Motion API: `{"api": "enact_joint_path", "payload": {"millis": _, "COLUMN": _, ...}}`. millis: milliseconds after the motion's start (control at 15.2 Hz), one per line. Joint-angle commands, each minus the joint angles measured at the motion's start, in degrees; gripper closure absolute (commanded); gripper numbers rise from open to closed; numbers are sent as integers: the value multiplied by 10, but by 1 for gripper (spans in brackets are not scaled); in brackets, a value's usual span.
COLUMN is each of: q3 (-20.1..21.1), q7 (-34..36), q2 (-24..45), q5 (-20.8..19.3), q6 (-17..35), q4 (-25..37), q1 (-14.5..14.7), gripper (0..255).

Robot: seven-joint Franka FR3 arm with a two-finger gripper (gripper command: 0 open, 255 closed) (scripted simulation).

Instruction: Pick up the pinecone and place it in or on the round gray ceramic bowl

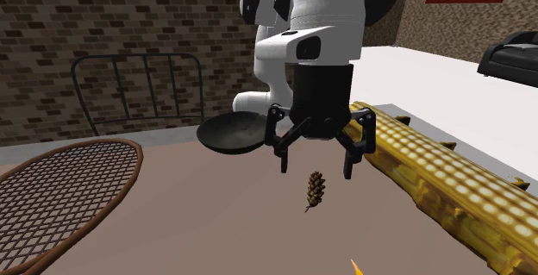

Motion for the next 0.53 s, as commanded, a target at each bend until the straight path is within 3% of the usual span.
{"api": "enact_joint_path", "payload": {"millis": 0, "q3": 0, "q7": 0, "q2": 0, "q5": 0, "q6": 0, "q4": 0, "q1": 0, "gripper": 0}}
{"api": "enact_joint_path", "payload": {"millis": 198, "q3": 0, "q7": 0, "q2": 0, "q5": 0, "q6": 0, "q4": 0, "q1": 0, "gripper": 0}}
{"api": "enact_joint_path", "payload": {"millis": 264, "q3": 0, "q7": 0, "q2": 0, "q5": 0, "q6": 0, "q4": 0, "q1": 0, "gripper": 255}}
{"api": "enact_joint_path", "payload": {"millis": 462, "q3": 0, "q7": 0, "q2": 0, "q5": 0, "q6": 0, "q4": 0, "q1": 0, "gripper": 255}}
